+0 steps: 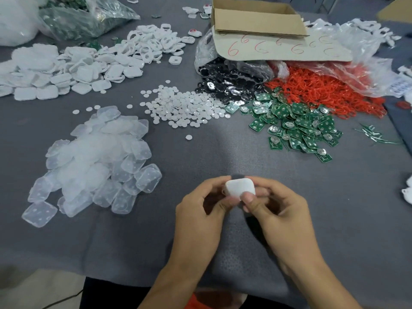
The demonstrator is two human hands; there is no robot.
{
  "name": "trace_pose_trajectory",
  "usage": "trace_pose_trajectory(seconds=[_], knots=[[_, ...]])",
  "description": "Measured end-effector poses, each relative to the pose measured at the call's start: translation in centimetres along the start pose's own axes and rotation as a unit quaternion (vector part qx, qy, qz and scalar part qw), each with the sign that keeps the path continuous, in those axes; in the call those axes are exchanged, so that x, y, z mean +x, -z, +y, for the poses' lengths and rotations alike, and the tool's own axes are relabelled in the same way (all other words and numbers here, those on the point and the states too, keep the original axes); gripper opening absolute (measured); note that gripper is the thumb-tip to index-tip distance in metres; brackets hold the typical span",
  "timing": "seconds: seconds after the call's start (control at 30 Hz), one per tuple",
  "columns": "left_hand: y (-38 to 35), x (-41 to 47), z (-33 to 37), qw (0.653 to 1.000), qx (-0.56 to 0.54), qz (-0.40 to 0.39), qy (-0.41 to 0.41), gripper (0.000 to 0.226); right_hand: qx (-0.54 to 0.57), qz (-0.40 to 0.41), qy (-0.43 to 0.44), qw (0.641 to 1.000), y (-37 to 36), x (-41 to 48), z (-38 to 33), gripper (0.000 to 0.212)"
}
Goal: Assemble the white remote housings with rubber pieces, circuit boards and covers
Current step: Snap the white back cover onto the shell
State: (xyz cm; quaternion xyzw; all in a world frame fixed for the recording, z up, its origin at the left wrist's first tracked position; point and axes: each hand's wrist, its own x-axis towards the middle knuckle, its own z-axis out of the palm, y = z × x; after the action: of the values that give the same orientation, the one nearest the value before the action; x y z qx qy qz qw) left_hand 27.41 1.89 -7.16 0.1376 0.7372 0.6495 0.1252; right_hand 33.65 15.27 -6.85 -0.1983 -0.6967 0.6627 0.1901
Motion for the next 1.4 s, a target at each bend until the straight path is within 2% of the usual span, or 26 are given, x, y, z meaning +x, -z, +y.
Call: trace_pose_trajectory(seconds=[0.1, 0.27, 0.37, 0.53, 0.67, 0.77, 0.9, 1.03, 1.17, 1.4], knots=[[0.0, -0.2, 0.1, 1.000, -0.011, -0.008, -0.001, 0.043, 0.034, 0.031, -0.029, 0.999, -0.7, -0.3, 0.1, 0.027], [-0.5, -0.5, -0.3, 0.999, 0.009, 0.043, -0.003, 0.041, -0.048, 0.038, 0.004, 0.998, -1.2, -1.0, 0.3, 0.029], [-0.5, -0.5, -0.5, 0.998, 0.024, 0.053, 0.000, 0.041, -0.044, 0.045, -0.001, 0.998, -1.6, -1.1, 0.5, 0.028], [-0.1, -0.2, -0.2, 1.000, -0.007, -0.010, 0.001, 0.025, 0.005, 0.061, -0.006, 0.998, -1.1, -1.4, 0.5, 0.019], [-0.6, -0.1, 0.3, 0.999, -0.035, -0.002, 0.003, 0.015, 0.010, 0.051, -0.002, 0.999, 0.1, -1.6, -0.1, 0.026], [-2.3, 0.0, 0.4, 0.999, -0.027, -0.020, 0.005, 0.017, -0.002, 0.070, 0.011, 0.997, 1.3, -1.5, -0.6, 0.021], [-6.6, 0.3, 0.0, 0.999, -0.010, -0.032, 0.021, 0.026, -0.077, 0.143, -0.006, 0.987, 3.9, -1.4, 0.2, 0.025], [-11.5, 0.6, 0.4, 0.994, 0.006, -0.109, 0.025, 0.017, -0.114, 0.169, -0.039, 0.978, 8.5, -1.3, -0.1, 0.016], [-16.8, 1.4, 1.4, 0.983, 0.029, -0.180, -0.014, 0.017, -0.153, 0.198, -0.052, 0.967, 13.9, -1.0, -0.7, 0.015], [-25.1, 2.9, 2.5, 0.959, 0.075, -0.268, -0.061, 0.013, -0.240, 0.320, -0.060, 0.915, 20.3, -0.2, 1.2, 0.013]])
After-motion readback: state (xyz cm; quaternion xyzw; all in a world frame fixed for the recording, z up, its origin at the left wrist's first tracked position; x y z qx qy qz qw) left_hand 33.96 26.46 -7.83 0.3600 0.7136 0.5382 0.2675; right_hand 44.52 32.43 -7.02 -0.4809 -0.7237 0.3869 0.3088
